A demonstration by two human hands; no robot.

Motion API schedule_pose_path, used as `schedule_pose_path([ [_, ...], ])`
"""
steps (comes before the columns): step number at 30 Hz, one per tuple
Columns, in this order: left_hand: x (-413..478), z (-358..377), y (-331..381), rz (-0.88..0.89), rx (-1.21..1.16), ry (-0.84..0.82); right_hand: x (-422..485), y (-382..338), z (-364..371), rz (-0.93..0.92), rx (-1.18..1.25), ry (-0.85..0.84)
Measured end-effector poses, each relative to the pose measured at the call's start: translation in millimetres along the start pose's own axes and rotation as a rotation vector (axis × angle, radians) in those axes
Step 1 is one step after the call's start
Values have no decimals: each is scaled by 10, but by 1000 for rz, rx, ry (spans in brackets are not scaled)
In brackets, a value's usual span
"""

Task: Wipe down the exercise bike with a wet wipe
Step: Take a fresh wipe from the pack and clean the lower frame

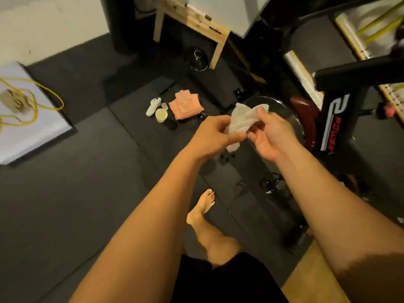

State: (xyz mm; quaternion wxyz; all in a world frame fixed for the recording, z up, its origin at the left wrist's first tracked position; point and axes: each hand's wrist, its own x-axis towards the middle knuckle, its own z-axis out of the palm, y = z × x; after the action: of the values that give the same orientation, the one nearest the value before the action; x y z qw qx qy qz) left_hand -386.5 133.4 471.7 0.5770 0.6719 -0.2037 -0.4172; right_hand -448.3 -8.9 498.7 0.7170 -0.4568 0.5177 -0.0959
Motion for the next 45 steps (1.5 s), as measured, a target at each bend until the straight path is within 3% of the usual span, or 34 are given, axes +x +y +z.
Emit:
schedule_pose_path([
  [5, -195, 181, 763, 73, 1, 73, -802, -433, -226, -12, 267, 161],
  [10, -463, 526, 1409, 284, 220, -22, -1447, -659, -708, -51, 374, 153],
  [13, -551, 871, 1653, 322, 268, -189, -1689, -606, -1032, -100, 354, 139],
  [18, -677, 1684, 1871, 223, 214, -398, -2057, -523, -1550, -192, 410, -94],
  [25, -1011, 3128, 1939, 52, 156, -589, -2418, -215, -2919, -221, 470, -8],
  [31, -1229, 4580, 1668, 122, 343, -563, -2663, 20, -4275, -295, 464, 258],
  [36, -1480, 5689, 1470, 348, 559, -321, -2925, 274, -5361, -338, 440, 687],
  [38, -1610, 6100, 1442, 355, 594, -285, -3117, 347, -5762, -365, 323, 791],
  [41, -1783, 6689, 1441, 133, 550, -405, -3337, 396, -6295, -372, 284, 872],
  [43, -1894, 7042, 1454, -68, 516, -605, -3418, 434, -6663, -366, 432, 887],
  [45, -1964, 7324, 1442, -125, 476, -832, -3485, 463, -6992, -360, 506, 927],
])
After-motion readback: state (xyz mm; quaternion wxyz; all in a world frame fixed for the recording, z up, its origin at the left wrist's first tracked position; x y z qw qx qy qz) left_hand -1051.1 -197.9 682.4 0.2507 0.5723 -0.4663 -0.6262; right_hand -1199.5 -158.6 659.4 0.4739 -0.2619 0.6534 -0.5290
